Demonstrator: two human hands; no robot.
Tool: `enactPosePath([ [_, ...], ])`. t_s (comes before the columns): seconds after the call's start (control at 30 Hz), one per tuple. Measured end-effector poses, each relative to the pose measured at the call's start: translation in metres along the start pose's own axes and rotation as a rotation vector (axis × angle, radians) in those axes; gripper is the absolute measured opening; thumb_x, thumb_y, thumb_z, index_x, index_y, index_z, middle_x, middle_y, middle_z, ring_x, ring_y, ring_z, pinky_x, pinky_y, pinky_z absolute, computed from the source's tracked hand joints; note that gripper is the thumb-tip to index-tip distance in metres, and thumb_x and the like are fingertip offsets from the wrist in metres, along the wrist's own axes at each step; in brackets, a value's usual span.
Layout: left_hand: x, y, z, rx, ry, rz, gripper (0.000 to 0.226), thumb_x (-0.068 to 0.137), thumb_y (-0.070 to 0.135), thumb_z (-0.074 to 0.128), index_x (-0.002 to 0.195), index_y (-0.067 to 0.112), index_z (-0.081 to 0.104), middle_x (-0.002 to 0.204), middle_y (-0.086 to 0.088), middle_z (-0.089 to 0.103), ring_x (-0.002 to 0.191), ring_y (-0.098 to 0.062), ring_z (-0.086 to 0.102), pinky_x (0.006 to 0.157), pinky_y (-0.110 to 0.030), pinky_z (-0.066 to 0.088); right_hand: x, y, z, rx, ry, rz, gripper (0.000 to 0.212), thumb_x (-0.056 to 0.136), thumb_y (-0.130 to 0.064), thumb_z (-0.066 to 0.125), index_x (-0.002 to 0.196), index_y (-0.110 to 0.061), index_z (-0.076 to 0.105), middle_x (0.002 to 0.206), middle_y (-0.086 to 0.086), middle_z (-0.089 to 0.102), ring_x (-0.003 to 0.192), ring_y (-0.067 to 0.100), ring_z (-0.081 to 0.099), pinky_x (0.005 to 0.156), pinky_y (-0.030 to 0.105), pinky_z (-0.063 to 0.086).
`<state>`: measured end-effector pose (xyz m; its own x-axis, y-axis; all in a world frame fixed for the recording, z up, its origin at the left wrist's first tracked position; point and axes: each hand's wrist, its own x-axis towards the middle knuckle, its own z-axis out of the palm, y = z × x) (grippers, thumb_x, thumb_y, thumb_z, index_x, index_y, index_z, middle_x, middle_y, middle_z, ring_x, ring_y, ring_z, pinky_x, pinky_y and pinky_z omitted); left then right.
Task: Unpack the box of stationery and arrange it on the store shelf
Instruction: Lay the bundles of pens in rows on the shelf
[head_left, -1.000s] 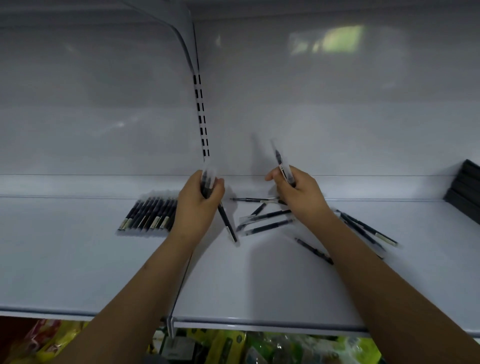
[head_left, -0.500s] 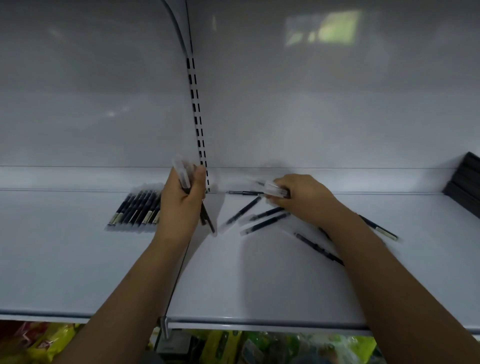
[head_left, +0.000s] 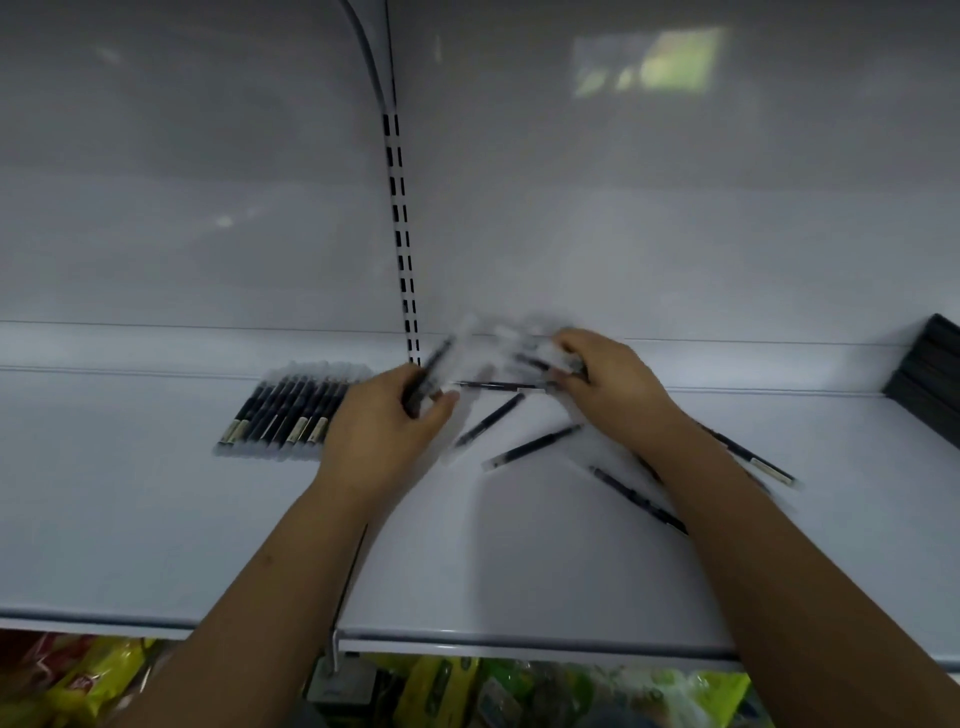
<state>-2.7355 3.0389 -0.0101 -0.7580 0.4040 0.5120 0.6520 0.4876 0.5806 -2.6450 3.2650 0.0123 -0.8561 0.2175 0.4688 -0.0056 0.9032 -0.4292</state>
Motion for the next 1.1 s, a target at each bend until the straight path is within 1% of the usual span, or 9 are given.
enactPosePath([
  [0.1, -0.005, 0.004, 0.005, 0.334, -0.191, 0.067, 0.039, 0.080, 0.065, 0.063, 0.078, 0.027, 0.056, 0.077, 0.009, 0.049, 0.065, -0.006, 0.049, 0.054, -0.027, 0.034, 0.000, -0.004, -0.010, 0.201, 0.222, 0.058, 0.014, 0.098, -0.014, 0.049, 0.109, -0.020, 0.054, 0.088, -0.019, 0.064, 0.063, -0.004, 0.054, 0.057, 0.017, 0.041],
  [0.2, -0.005, 0.001, 0.005, 0.375, -0.268, 0.064, 0.035, 0.081, 0.057, 0.063, 0.077, 0.023, 0.056, 0.076, 0.007, 0.052, 0.066, -0.006, 0.051, 0.053, -0.024, 0.035, 0.000, -0.003, -0.014, 0.354, 0.329, 0.126, 0.011, 0.101, -0.015, 0.045, 0.107, -0.014, 0.055, 0.090, -0.015, 0.064, 0.060, -0.007, 0.053, 0.055, 0.010, 0.039],
  [0.4, -0.002, -0.002, -0.004, 0.068, -0.128, 0.018, 0.025, 0.081, 0.042, 0.071, 0.072, 0.023, 0.057, 0.057, 0.008, 0.054, 0.051, -0.003, 0.050, 0.047, -0.020, 0.034, 0.000, -0.003, -0.014, 0.448, 0.383, 0.225, 0.012, 0.099, -0.015, 0.046, 0.097, -0.009, 0.056, 0.077, -0.010, 0.059, 0.051, -0.004, 0.049, 0.051, 0.008, 0.037],
  [0.57, 0.001, 0.012, -0.012, -0.353, 0.111, -0.093, 0.015, 0.085, 0.029, 0.074, 0.086, 0.014, 0.070, 0.060, 0.009, 0.059, 0.053, -0.001, 0.046, 0.055, -0.014, 0.040, 0.002, -0.001, -0.016, 0.503, 0.391, 0.325, 0.033, 0.098, -0.035, 0.053, 0.092, -0.003, 0.057, 0.074, 0.001, 0.054, 0.060, 0.007, 0.047, 0.059, 0.020, 0.041],
  [0.67, 0.000, 0.020, -0.018, -0.593, 0.190, -0.146, 0.017, 0.087, 0.029, 0.073, 0.096, 0.014, 0.072, 0.078, -0.005, 0.068, 0.070, -0.006, 0.058, 0.067, -0.017, 0.049, 0.003, -0.004, -0.020, 0.630, 0.366, 0.393, 0.030, 0.099, -0.039, 0.052, 0.087, -0.012, 0.062, 0.071, -0.003, 0.054, 0.050, -0.001, 0.047, 0.051, 0.013, 0.041],
  [0.73, -0.001, 0.023, -0.019, -0.685, 0.217, -0.136, 0.017, 0.090, 0.032, 0.068, 0.095, 0.016, 0.070, 0.073, 0.006, 0.065, 0.065, 0.000, 0.054, 0.061, -0.011, 0.045, 0.002, -0.009, -0.020, 0.706, 0.327, 0.395, 0.031, 0.100, -0.039, 0.049, 0.085, -0.014, 0.060, 0.071, -0.003, 0.056, 0.052, 0.000, 0.049, 0.052, 0.010, 0.042],
  [0.9, -0.004, 0.026, -0.008, -0.641, 0.057, -0.041, 0.013, 0.099, 0.030, 0.056, 0.099, 0.018, 0.061, 0.086, 0.003, 0.073, 0.067, 0.000, 0.056, 0.060, -0.013, 0.041, 0.001, -0.013, -0.018, 1.023, 0.211, 0.255, 0.022, 0.104, -0.022, 0.045, 0.095, -0.009, 0.060, 0.075, 0.002, 0.061, 0.074, 0.018, 0.056, 0.079, 0.030, 0.053],
  [1.0, -0.005, 0.018, 0.000, -0.514, -0.103, -0.035, 0.012, 0.097, 0.031, 0.058, 0.098, 0.020, 0.062, 0.077, 0.006, 0.068, 0.066, -0.021, 0.058, 0.061, -0.015, 0.044, 0.000, -0.013, -0.018, 0.940, 0.178, 0.215, 0.019, 0.104, -0.020, 0.045, 0.099, -0.012, 0.061, 0.077, 0.000, 0.060, 0.075, 0.015, 0.057, 0.080, 0.028, 0.052],
  [1.1, -0.007, 0.013, 0.003, -0.473, -0.171, -0.075, 0.015, 0.097, 0.035, 0.057, 0.097, 0.022, 0.064, 0.072, 0.007, 0.062, 0.070, -0.036, 0.053, 0.059, -0.021, 0.043, 0.002, -0.015, -0.024, 0.812, 0.169, 0.261, 0.022, 0.103, -0.030, 0.045, 0.095, -0.017, 0.062, 0.074, -0.003, 0.058, 0.074, 0.014, 0.057, 0.086, 0.041, 0.052],
])
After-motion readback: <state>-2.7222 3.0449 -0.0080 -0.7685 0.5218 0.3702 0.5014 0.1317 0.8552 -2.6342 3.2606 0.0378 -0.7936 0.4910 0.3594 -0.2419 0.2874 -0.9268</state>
